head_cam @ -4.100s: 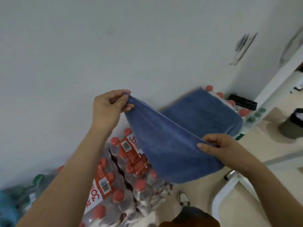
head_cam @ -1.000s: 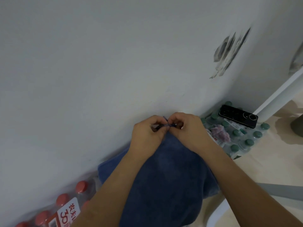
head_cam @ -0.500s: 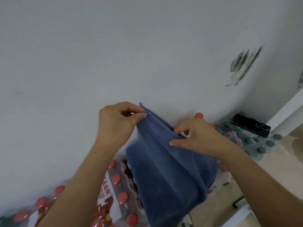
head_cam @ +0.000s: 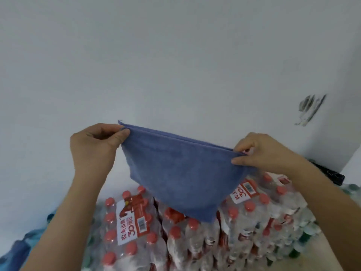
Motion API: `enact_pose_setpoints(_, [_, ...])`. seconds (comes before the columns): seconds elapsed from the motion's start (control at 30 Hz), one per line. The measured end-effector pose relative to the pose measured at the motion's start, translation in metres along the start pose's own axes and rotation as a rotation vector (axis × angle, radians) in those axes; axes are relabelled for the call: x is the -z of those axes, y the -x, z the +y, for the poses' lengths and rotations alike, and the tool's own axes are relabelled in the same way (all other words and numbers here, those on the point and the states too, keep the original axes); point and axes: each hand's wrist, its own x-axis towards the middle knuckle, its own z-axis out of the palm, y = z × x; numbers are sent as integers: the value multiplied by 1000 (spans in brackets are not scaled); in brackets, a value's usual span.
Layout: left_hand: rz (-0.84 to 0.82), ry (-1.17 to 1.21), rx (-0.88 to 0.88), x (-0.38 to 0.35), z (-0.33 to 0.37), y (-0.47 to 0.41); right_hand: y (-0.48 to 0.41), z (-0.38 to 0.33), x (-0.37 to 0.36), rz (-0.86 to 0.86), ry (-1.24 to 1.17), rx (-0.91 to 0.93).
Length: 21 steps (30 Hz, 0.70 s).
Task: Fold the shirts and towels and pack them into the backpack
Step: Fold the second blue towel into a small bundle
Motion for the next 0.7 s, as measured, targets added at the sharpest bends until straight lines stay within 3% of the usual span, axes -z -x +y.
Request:
enact_pose_setpoints(0.2, [67,227,131,76,1,18,27,-63,10,156,-545,23])
enact_pose_setpoints(0.43, [-6,421,170,101,-3,29,28,-79,29,246,-699,-6])
enact_pose_setpoints(0.57, [-48,399,350,78,-42,35,12,-54,26,217,-799,-150])
enact_pose_setpoints(0.7, [-140,202,657,27,-114,43,-22,-4,-39,151,-744,-458])
